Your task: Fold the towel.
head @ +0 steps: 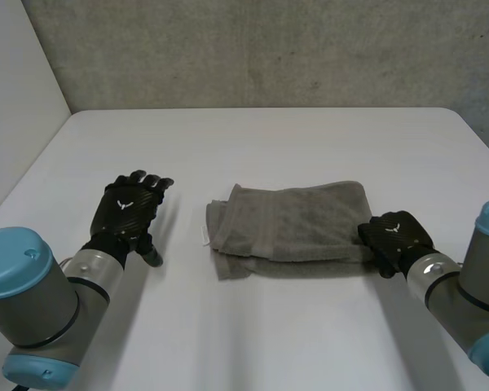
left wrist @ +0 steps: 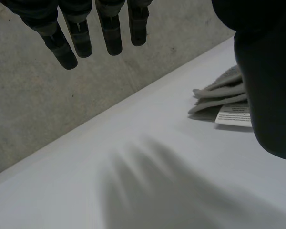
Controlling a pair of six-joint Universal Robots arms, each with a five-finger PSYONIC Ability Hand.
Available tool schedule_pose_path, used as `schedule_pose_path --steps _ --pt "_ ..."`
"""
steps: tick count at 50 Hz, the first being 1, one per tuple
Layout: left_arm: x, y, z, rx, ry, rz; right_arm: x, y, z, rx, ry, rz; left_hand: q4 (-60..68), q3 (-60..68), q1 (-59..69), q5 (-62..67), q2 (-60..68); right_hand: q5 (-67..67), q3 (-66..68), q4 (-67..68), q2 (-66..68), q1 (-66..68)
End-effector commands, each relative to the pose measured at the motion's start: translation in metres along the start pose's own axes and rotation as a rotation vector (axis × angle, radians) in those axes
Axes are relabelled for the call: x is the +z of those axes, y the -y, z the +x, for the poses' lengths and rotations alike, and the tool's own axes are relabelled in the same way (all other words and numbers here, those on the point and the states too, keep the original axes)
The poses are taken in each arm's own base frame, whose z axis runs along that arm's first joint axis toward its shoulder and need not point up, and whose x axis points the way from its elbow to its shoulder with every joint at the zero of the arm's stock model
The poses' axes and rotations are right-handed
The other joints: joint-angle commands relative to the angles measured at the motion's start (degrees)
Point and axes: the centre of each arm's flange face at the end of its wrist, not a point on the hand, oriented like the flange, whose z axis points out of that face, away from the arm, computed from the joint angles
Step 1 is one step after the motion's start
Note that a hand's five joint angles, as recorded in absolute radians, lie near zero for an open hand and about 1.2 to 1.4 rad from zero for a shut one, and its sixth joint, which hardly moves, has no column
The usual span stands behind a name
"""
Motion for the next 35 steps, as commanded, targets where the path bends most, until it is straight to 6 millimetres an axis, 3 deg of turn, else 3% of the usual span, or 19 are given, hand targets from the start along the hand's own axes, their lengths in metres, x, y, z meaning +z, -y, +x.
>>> schedule_pose_path --steps 1,7,9,10,11,12,14,15,17,18,20,21,22,23,25,26,28,31,35 --pt "-0.004 0.021 -0.001 0.002 0.007 0.063 -0.011 -0.01 0.032 0.001 -0.049 -0.057 -4.33 -3.2 -4.23 -10.9 -4.0 3.08 3.32 3.13 3.85 6.24" --pt "-0.003 0.043 -0.002 -0.001 0.01 0.138 -0.014 0.007 0.062 -0.143 -0.077 -0.009 -3.82 -2.7 -3.73 -10.4 -3.49 3.08 3.32 3.13 3.85 6.24" --pt "0.0 0.061 0.003 -0.019 -0.008 0.197 -0.016 0.044 0.056 -0.201 -0.053 0.086 -3.66 -2.53 -3.56 -10.23 -3.32 3.08 3.32 3.13 3.85 6.24" --pt "0.0 0.061 0.003 -0.019 -0.008 0.197 -0.016 0.044 0.056 -0.201 -0.052 0.087 -3.66 -2.53 -3.56 -10.23 -3.32 3.08 3.32 3.13 3.85 6.24" --pt "0.002 0.07 0.007 -0.036 -0.02 0.224 -0.016 0.074 0.037 -0.216 -0.005 0.18 -3.66 -2.53 -3.56 -10.23 -3.32 3.08 3.32 3.13 3.85 6.24" --pt "0.002 0.077 0.011 -0.047 -0.033 0.245 -0.016 0.074 0.036 -0.216 -0.005 0.181 -3.82 -2.7 -3.73 -10.39 -3.49 3.08 3.32 3.13 3.85 6.24" --pt "0.004 0.084 0.014 -0.057 -0.043 0.268 -0.022 0.116 0.003 -0.215 0.074 0.312 -3.66 -2.53 -3.56 -10.23 -3.32 3.08 3.32 3.13 3.85 6.24" --pt "0.004 0.084 0.014 -0.058 -0.043 0.268 -0.022 0.116 0.003 -0.215 0.074 0.313 -3.66 -2.53 -3.56 -10.23 -3.32 3.08 3.32 3.13 3.85 6.24" --pt "0.006 0.095 0.017 -0.067 -0.052 0.302 -0.024 0.131 -0.042 -0.24 0.192 0.381 -3.66 -2.53 -3.56 -10.23 -3.32 3.08 3.32 3.13 3.85 6.24" --pt "0.006 0.095 0.017 -0.067 -0.052 0.302 -0.024 0.131 -0.042 -0.241 0.193 0.382 -3.66 -2.53 -3.56 -10.23 -3.32 3.08 3.32 3.13 3.85 6.24" --pt "0.009 0.106 0.018 -0.069 -0.049 0.332 -0.033 0.136 -0.104 -0.288 0.336 0.429 -3.66 -2.53 -3.56 -10.23 -3.32 3.08 3.32 3.13 3.85 6.24" --pt "0.009 0.106 0.018 -0.069 -0.049 0.332 -0.033 0.136 -0.104 -0.288 0.337 0.429 -3.66 -2.53 -3.56 -10.23 -3.32 3.08 3.32 3.13 3.85 6.24" --pt "0.01 0.109 0.018 -0.072 -0.04 0.342 -0.038 0.136 -0.13 -0.304 0.398 0.44 -3.49 -2.36 -3.39 -10.06 -3.16 3.08 3.32 3.13 3.85 6.24" --pt "0.01 0.109 0.018 -0.072 -0.039 0.342 -0.038 0.136 -0.13 -0.304 0.398 0.44 -3.49 -2.36 -3.39 -10.06 -3.15 3.08 3.32 3.13 3.85 6.24" --pt "0.012 0.114 0.018 -0.08 -0.015 0.351 -0.047 0.131 -0.162 -0.314 0.464 0.433 -3.49 -2.36 -3.39 -10.06 -3.15 0.81 1.05 0.86 1.58 3.97" --pt "0.012 0.114 0.018 -0.08 -0.015 0.351 -0.047 0.131 -0.162 -0.314 0.464 0.433 -3.49 -2.36 -3.39 -10.06 -3.15 0.78 1.03 0.83 1.56 3.94" --pt "0.013 0.116 0.02 -0.085 -0.002 0.354 -0.044 0.125 -0.155 -0.287 0.395 0.37 -3.49 -2.36 -3.39 -10.06 -3.15 -53.12 -52.87 -53.07 -52.34 -49.96" --pt "0.013 0.114 0.023 -0.086 -0.006 0.35 -0.043 0.123 -0.146 -0.26 0.337 0.334 -3.49 -2.36 -3.39 -10.06 -3.15 -63.47 -63.23 -63.42 -62.7 -60.31" --pt "0.012 0.108 0.034 -0.089 -0.036 0.333 -0.048 0.13 -0.095 -0.103 0.15 0.294 -3.49 -2.36 -3.39 -10.06 -3.15 -66.92 -66.68 -66.87 -66.15 -63.76"
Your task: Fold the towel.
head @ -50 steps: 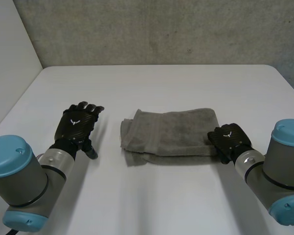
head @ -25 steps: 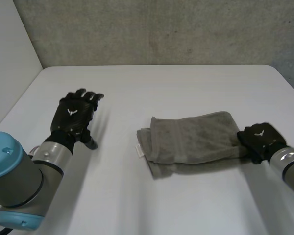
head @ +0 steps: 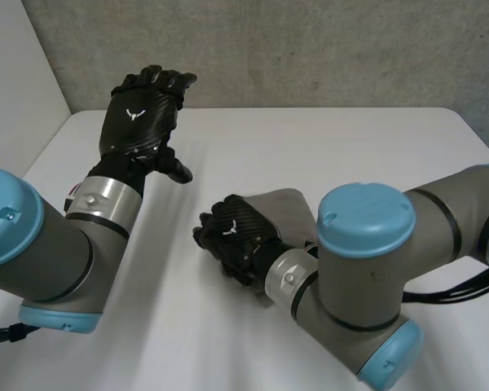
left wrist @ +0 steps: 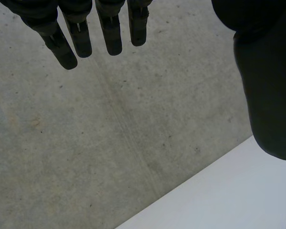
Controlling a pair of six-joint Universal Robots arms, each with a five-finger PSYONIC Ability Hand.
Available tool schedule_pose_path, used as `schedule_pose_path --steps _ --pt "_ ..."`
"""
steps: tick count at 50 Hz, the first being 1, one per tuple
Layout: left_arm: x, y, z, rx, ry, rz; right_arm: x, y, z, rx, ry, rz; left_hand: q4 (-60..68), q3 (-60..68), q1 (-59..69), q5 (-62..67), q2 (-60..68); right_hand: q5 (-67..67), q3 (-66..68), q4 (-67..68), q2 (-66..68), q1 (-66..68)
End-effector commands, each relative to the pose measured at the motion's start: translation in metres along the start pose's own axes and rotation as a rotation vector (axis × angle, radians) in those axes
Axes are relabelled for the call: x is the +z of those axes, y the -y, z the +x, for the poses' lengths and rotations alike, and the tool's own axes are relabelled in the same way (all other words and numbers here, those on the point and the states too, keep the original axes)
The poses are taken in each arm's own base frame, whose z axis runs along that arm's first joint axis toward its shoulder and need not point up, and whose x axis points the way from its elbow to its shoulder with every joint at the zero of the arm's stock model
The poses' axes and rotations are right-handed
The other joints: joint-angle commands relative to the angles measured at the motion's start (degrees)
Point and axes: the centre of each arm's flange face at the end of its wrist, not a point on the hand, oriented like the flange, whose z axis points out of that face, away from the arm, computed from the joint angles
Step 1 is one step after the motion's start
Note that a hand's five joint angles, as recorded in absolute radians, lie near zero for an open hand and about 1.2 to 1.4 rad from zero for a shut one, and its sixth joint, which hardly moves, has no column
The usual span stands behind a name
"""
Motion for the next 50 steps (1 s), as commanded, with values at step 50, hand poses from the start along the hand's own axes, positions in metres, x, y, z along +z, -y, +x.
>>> schedule_pose_path --steps 50 --pt "-0.013 0.044 0.033 -0.035 -0.037 -0.02 -0.083 0.019 0.17 0.464 -0.586 0.026 0.72 1.83 0.81 -6.71 1.05 -16.04 -18.65 -18.8 -16.49 -17.11"
